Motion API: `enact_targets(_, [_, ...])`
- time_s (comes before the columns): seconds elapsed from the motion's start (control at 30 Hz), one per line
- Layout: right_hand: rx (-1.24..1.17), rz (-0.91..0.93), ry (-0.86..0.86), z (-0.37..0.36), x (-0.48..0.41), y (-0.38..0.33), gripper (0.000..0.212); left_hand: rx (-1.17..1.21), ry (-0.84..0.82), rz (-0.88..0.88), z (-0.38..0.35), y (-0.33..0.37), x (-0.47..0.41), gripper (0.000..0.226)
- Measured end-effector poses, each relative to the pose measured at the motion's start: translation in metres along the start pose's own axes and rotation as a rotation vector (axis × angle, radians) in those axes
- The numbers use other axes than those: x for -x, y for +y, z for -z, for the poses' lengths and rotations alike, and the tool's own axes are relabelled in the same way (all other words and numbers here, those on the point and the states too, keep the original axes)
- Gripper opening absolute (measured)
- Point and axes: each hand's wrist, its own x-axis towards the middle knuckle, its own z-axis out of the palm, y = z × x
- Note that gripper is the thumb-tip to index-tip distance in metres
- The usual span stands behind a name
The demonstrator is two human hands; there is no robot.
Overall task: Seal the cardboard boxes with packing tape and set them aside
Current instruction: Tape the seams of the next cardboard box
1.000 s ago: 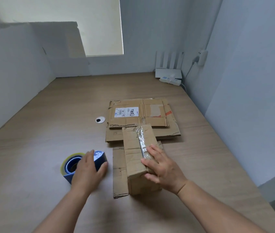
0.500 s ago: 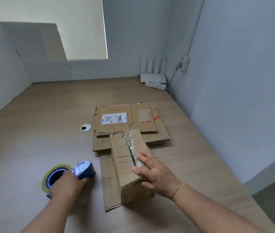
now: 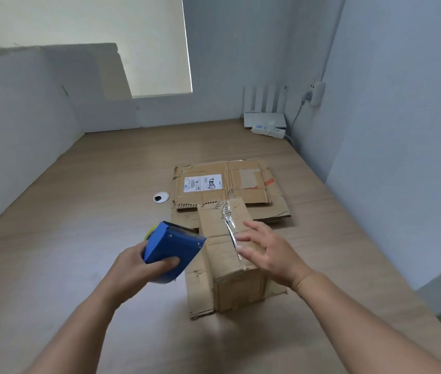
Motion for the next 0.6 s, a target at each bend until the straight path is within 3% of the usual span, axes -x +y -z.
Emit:
enact_targets(0.1, [-0.211, -0.010, 0.090, 0.014, 0.002, -0.021, 0.037, 0.021, -0.075, -0.117, -0.004, 0.026, 0.018, 0.034])
enact_targets(0.2, [-0.370, 0.054, 0.065, 0.026, 0.005, -0.045, 0.040, 0.055, -0.147, -0.202, -0.011, 0.042, 0.028, 0.042])
enact_targets(0.33, [-0.412, 0.086, -0.037, 0.034, 0.008, -0.063, 0.031, 0.043, -0.208, -0.248, -0.018, 0.048, 0.033, 0.047])
enact_targets(0.43, [-0.446, 0.123, 0.018, 0.034, 0.009, -0.064, 0.010, 0.001, -0.232, -0.254, -0.022, 0.047, 0.034, 0.047])
enact_targets(0.6, [-0.438, 0.128, 0.060, 0.029, 0.011, -0.058, 0.009, -0.020, -0.228, -0.216, -0.024, 0.045, 0.035, 0.050])
